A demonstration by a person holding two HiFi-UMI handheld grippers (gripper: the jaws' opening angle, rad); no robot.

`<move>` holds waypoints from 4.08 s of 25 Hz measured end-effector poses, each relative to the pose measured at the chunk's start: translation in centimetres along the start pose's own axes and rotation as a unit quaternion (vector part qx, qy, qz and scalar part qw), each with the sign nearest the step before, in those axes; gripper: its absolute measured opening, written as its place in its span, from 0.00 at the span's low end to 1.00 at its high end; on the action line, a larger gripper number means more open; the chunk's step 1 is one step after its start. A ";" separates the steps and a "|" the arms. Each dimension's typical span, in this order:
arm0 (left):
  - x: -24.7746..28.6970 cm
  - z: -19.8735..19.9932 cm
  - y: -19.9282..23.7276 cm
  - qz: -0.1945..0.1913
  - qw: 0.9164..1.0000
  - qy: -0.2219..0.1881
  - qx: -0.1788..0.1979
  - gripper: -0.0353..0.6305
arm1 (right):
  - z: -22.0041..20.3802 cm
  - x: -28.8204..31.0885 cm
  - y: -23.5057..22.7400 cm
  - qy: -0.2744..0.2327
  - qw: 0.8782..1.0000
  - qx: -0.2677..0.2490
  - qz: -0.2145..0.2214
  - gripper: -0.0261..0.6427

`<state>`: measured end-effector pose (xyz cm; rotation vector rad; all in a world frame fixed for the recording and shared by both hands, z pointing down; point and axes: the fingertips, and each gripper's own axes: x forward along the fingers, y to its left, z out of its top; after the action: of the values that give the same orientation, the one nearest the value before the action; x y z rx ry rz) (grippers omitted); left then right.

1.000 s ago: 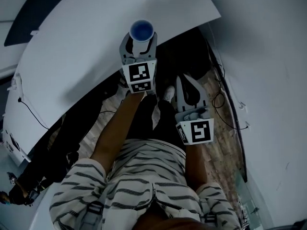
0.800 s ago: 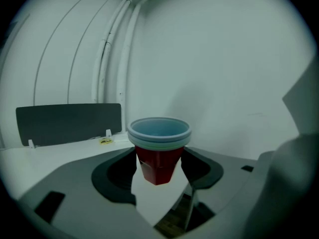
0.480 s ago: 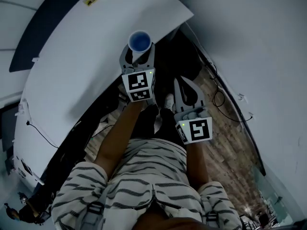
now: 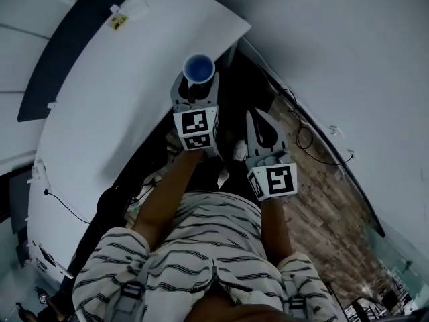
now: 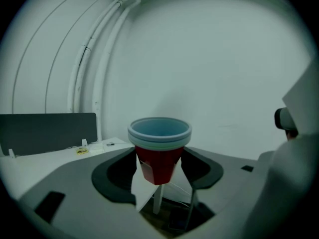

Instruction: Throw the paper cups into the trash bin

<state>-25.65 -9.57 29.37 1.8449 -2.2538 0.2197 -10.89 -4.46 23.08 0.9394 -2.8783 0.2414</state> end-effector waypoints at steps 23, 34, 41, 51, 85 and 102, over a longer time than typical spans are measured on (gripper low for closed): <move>0.6 0.6 -11.6 -0.116 0.992 0.011 0.049 0.50 | -0.7 -6.8 -7.2 -0.008 0.993 0.036 -0.110 0.05; 2.7 -2.7 -16.9 -0.164 0.984 0.036 0.062 0.50 | -3.6 -8.4 -11.0 0.010 0.988 0.054 -0.143 0.05; 3.7 -5.8 -18.6 -0.176 0.980 0.058 0.064 0.50 | -6.5 -8.8 -12.7 0.027 0.986 0.067 -0.150 0.05; 5.2 -10.8 -20.3 -0.191 0.975 0.088 0.074 0.50 | -10.2 -9.2 -14.5 0.037 0.982 0.086 -0.162 0.05; 14.4 -36.2 -23.6 -0.217 0.944 0.211 0.131 0.50 | -26.3 -7.1 -21.1 0.090 0.964 0.144 -0.207 0.05; 18.8 -48.2 -26.0 -0.247 0.911 0.280 0.175 0.50 | -30.6 -6.5 -23.7 0.100 0.957 0.169 -0.216 0.05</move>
<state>-0.11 -20.39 80.15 2.0966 -1.3804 0.9679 9.89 -14.05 54.98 1.4720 -2.4112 0.7501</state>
